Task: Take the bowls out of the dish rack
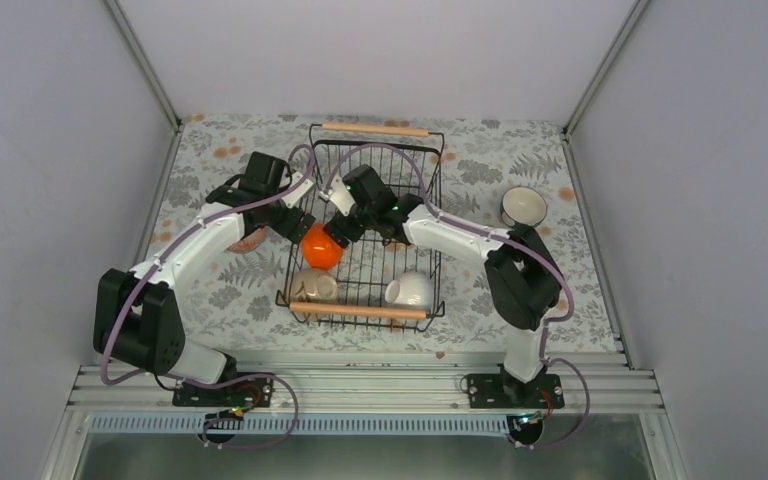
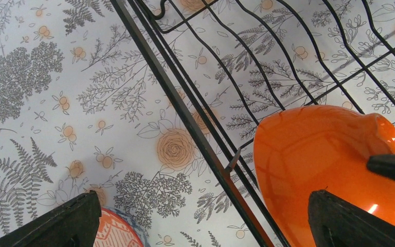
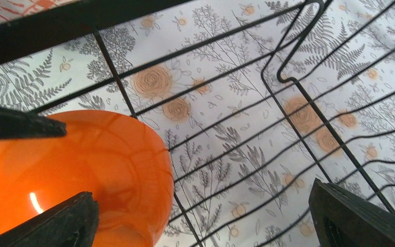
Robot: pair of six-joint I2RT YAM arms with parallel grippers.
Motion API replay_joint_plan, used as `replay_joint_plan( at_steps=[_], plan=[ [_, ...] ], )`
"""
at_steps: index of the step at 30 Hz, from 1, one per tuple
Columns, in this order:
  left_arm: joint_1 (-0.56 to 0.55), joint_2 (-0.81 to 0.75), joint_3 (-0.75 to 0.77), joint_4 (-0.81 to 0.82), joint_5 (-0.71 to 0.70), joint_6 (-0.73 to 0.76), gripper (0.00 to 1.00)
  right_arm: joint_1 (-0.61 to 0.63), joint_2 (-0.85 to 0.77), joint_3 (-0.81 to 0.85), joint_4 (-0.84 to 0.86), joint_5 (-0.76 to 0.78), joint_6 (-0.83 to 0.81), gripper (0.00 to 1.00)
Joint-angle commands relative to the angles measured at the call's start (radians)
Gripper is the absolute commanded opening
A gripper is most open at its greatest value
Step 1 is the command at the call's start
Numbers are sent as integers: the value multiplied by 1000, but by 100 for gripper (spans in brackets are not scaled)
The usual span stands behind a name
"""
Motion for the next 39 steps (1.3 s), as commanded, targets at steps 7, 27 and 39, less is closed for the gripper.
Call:
replay_joint_plan(
  at_steps=[7,27,39],
  plan=[
    [0,-7,-10,-36,1,19,100,-3,-41,-132,-54,21,-29,100],
    [10,-83,-2,-28,51,17,100,-1,-50,-192,-82,-10,-28,100],
    [21,-94,10,-5,17,11,100,-1,-119,-161,-92,15,-6,100]
  ],
)
